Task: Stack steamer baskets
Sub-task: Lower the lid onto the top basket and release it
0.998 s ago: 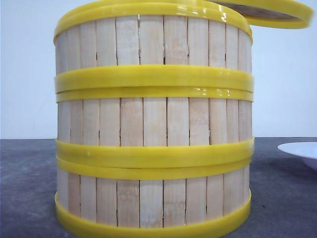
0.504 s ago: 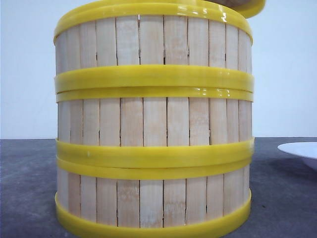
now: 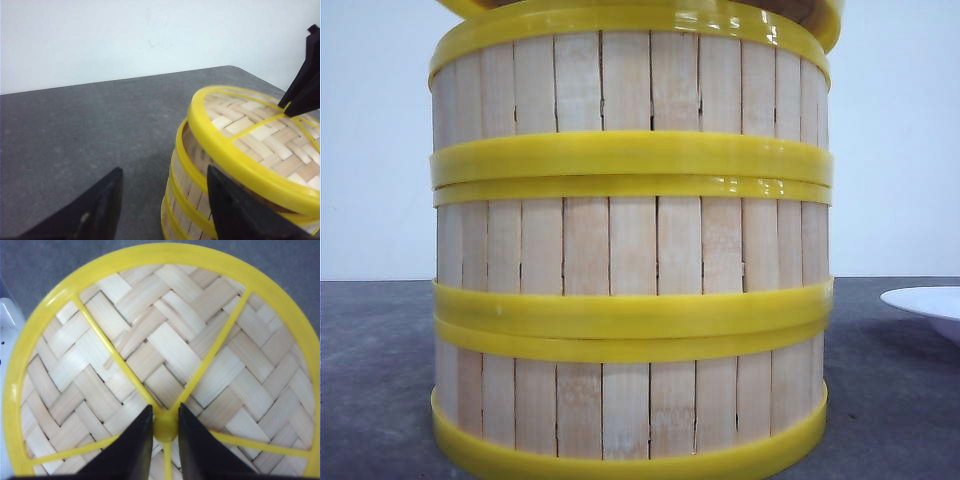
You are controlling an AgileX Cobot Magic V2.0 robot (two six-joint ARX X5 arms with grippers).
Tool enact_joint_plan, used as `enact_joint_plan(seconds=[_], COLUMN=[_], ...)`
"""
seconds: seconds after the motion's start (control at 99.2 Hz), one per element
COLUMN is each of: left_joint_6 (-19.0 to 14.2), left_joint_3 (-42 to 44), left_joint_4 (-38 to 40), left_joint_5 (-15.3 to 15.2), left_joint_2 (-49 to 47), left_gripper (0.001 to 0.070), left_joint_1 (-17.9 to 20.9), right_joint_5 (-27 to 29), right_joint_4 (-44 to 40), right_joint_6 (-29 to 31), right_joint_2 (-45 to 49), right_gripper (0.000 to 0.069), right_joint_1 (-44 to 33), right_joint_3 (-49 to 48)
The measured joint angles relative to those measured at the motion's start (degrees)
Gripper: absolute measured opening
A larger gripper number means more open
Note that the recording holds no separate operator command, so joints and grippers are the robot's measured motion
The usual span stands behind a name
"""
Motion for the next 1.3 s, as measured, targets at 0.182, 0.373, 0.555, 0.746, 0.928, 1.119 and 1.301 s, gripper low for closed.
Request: enact_joint_plan(seconds=[0.182,0.373,0.555,0.746,0.928,1.119,1.301], left_joint_6=[0.00,0.00,0.00,0.00,0.00,0.00,0.00], left_joint_3=[0.00,0.00,0.00,0.00,0.00,0.00,0.00], left_joint_4=[-0.02,0.02,0.00,0.00,0.00,0.00,0.00], left_joint_5=[0.00,0.09,0.09,0.09,0.11,0.09,0.11], left_joint_2=[0.00,0.00,0.00,0.00,0.00,0.00,0.00], left_gripper=[0.0320,0.0320,0.0320,0.0320,0.0320,0.0320,0.0320], left_joint_1=[0.00,0.00,0.00,0.00,0.00,0.00,0.00], right_joint_5=[0.79,1.57,1.57,1.53,1.64,4.39,8.20], right_joint_4=[0.04,0.68,0.72,0.66,1.33,0.98,-0.31], right_joint_6=[-0.02,-0.04,-0.04,-0.07,-0.07,-0.20,-1.09], right_joint_2=[1.92,3.06,4.17,4.57,4.79,4.81,4.37], right_gripper=[0.0059,0.0059,0.0059,0.0059,0.0254,0.0355,0.0361], right_joint_1=[-0.07,-0.07,-0.02,0.09,0.17,0.13,0.02], right_joint_3=[0.00,0.00,0.02,0.20,0.20,2.58,10.71])
